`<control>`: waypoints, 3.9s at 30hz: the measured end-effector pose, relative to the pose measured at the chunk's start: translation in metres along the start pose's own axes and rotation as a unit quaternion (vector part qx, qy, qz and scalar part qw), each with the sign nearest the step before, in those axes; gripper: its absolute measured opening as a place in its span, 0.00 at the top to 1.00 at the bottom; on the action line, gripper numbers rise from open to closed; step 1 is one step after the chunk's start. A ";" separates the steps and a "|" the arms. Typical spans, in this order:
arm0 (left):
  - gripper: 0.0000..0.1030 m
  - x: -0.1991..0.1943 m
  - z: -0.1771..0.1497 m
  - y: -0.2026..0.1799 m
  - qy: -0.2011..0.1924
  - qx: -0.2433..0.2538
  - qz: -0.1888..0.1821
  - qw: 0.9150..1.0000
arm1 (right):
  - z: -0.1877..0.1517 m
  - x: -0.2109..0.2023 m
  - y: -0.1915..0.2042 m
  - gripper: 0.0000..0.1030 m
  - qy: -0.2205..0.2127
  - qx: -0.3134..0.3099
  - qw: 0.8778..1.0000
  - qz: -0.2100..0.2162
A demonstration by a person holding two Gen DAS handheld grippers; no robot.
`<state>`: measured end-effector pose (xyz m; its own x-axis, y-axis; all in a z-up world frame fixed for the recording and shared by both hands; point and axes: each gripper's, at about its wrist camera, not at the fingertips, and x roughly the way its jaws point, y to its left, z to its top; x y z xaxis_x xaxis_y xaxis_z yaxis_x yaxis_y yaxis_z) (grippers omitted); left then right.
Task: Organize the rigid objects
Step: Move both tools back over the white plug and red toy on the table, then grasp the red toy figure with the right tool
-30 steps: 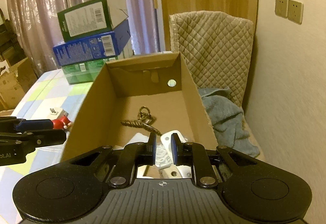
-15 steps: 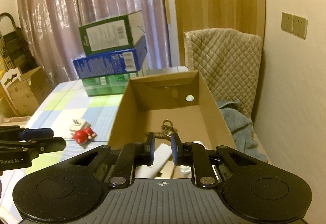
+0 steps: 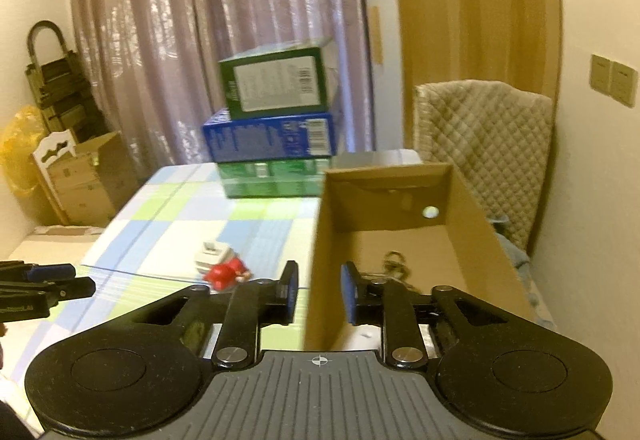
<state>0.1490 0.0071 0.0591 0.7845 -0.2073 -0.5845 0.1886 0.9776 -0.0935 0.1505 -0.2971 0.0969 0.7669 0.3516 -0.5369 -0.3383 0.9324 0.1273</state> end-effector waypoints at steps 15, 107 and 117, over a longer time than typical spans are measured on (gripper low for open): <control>0.29 0.005 -0.025 0.062 0.007 -0.042 0.055 0.998 | -0.018 0.042 0.069 0.20 0.008 -0.001 0.998 0.067; 0.11 0.212 -0.002 0.110 0.046 -0.049 0.021 0.997 | -0.055 0.317 0.052 0.55 0.109 0.086 0.990 0.024; 0.11 0.216 -0.004 0.103 0.048 -0.040 0.005 0.998 | -0.040 0.307 0.056 0.56 0.094 0.068 0.993 0.006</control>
<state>0.3355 0.0633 -0.0795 0.7247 -0.1963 -0.6605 0.1294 0.9803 -0.1494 0.3451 -0.1404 -0.0942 0.6437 0.3518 -0.6796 -0.2597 0.9358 0.2384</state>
